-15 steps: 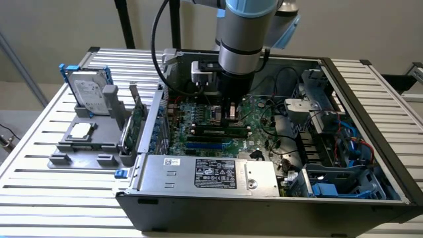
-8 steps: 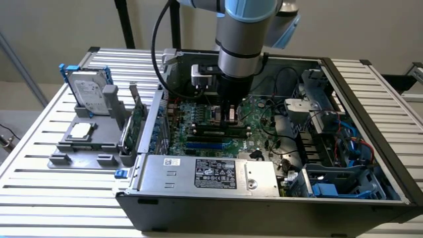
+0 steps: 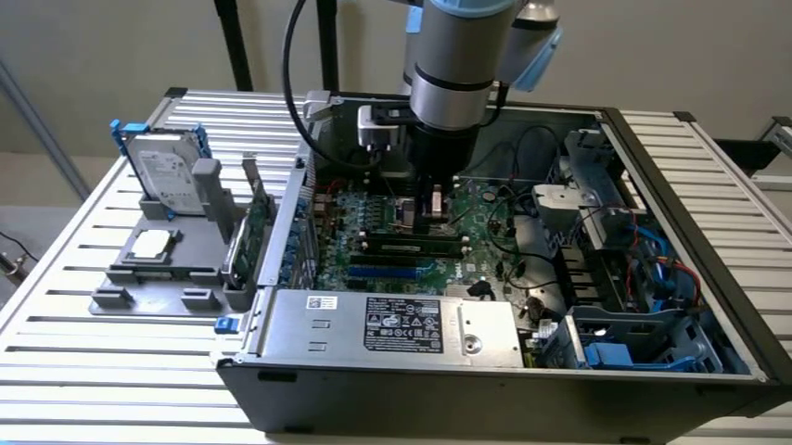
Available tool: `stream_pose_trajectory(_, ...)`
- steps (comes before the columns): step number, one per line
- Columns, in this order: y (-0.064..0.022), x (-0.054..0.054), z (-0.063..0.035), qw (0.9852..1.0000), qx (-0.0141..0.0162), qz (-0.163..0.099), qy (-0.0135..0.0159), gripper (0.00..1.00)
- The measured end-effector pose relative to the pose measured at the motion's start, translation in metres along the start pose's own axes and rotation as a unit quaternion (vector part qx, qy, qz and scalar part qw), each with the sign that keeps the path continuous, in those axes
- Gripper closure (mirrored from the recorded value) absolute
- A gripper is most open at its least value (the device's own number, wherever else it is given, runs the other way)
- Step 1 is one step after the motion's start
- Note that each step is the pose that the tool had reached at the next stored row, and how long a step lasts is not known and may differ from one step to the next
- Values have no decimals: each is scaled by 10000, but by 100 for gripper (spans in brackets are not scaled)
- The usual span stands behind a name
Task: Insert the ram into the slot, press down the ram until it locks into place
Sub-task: 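Press down the ram until it locks into place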
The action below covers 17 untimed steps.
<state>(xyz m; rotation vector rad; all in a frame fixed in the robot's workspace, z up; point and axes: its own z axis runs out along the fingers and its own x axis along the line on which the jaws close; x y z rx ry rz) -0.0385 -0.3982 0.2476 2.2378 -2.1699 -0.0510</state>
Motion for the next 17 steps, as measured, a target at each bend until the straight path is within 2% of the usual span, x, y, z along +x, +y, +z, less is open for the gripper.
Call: stream_pose_trajectory(17, -1, 1, -1, 10000, 0, 0, 0, 89)
